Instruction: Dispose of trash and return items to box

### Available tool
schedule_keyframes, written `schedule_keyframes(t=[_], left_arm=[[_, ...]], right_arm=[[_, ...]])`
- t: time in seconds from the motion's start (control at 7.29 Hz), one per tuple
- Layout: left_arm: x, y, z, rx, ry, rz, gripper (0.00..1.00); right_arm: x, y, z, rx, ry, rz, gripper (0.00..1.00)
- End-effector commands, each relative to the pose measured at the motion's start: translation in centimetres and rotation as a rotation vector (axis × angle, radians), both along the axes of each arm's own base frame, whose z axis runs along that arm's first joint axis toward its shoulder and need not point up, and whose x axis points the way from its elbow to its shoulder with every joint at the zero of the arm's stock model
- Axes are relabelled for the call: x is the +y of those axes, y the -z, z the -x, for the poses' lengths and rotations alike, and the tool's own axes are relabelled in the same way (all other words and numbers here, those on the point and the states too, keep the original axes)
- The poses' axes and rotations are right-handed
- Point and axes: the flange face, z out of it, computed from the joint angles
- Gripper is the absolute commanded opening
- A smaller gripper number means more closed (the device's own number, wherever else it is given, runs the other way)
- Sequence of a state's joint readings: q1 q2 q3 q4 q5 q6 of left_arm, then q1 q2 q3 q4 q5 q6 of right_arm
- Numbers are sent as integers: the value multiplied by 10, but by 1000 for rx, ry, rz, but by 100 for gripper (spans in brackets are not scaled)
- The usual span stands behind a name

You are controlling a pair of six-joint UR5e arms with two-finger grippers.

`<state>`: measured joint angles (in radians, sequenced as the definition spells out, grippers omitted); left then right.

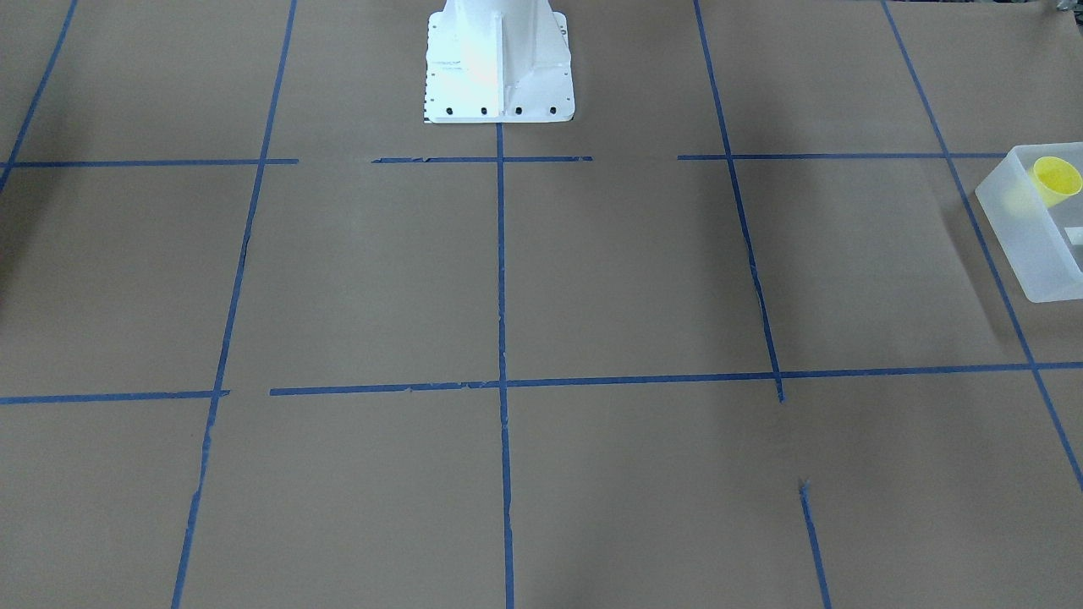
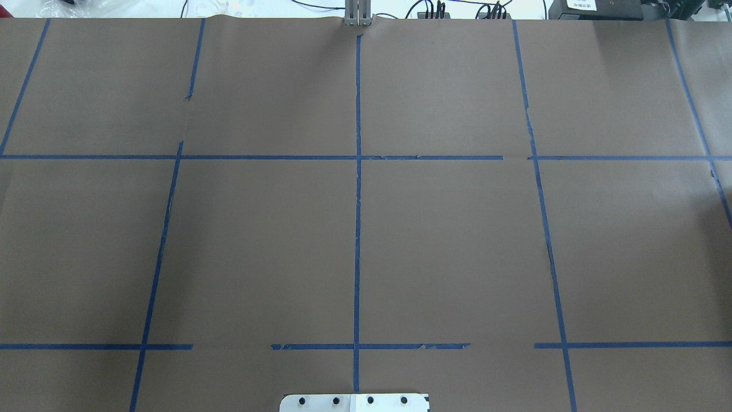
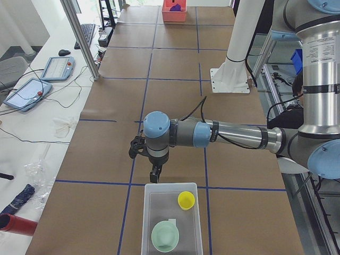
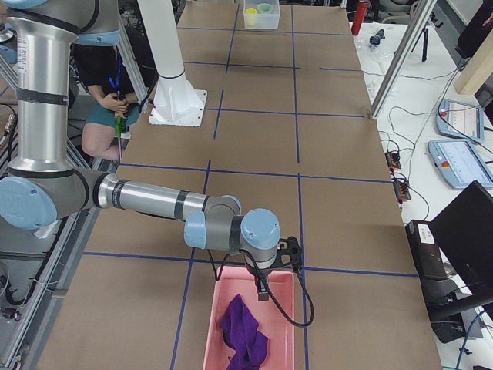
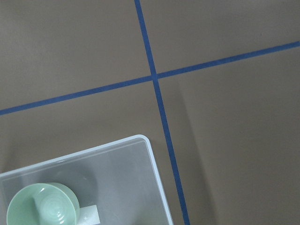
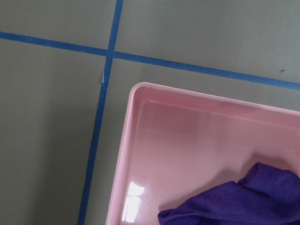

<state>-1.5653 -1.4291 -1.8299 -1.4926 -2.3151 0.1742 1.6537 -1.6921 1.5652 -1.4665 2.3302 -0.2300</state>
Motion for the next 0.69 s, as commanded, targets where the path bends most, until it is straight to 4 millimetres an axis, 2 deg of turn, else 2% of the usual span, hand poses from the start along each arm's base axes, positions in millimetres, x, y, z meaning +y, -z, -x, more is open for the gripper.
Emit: schedule_keyframes(t=[0.0,0.27,0.55], left_arm=[[-3,4,-2,4,-6,-5,100],[-2,-11,-1,-4,-6,23,100],[2,-6,1,3,0,14,100]], right_arm=[[11,-5,4,-40,7,-1,100],[2,6,2,-29,6,-22,100],[1,7,4,-34,6,-21,100]])
